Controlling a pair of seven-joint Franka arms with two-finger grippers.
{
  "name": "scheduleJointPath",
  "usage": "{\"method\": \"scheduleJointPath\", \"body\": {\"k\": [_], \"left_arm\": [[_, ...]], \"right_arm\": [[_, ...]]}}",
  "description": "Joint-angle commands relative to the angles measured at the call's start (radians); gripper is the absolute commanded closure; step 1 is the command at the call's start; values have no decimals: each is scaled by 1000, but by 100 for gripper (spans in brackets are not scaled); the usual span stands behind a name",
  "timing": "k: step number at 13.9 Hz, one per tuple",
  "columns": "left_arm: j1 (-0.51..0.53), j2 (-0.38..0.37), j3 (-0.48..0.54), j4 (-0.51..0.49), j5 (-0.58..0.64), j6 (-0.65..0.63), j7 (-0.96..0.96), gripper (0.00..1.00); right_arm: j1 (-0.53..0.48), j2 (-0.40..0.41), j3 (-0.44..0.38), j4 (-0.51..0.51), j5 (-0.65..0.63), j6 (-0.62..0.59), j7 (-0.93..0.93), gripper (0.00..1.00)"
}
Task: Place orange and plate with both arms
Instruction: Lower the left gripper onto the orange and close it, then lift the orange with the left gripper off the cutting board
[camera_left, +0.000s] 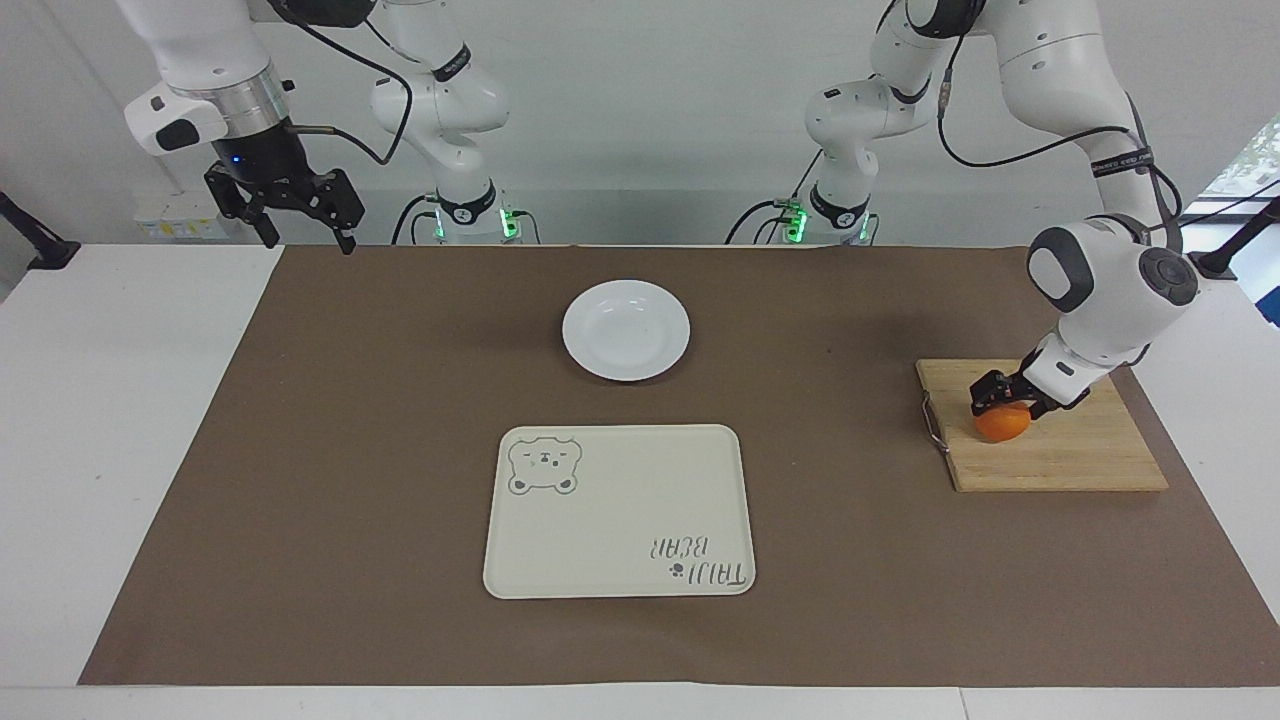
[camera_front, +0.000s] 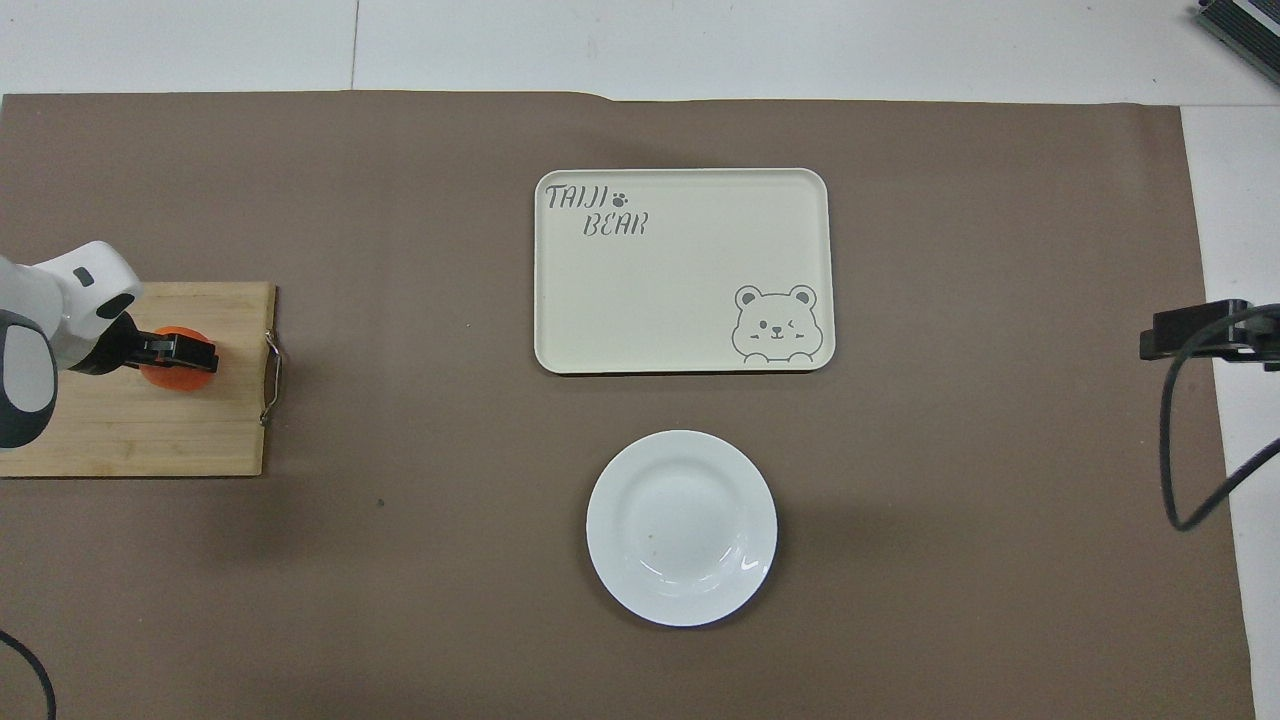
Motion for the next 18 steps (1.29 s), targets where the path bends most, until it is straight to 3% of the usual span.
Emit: {"method": "scheduleJointPath", "body": {"k": [1,2,5,9,14,18], "left_arm": [[8,14,-6,5,-27,25,-13,86],[5,14,-6,6,-27,22,-23,100],[-7,-1,-6,22,-27,2,-97,100],[-12,-14,-9,123,-16,-134,-100,100],[-19,-59,-17,169,-10,-222,-102,100],[-53,-61,-17,172,-10,-224,-139,100]], "right_arm": [[-6,-22,1,-29,9,11,-22,0],[-6,-22,1,-29,9,11,-22,0],[-6,-22,1,-29,9,11,-22,0],[-6,-22,1,-34,9,11,-22,0],[-6,-30,1,-43,9,11,-23,0],[5,-24,4,-27,4,9,-23,0]]}}
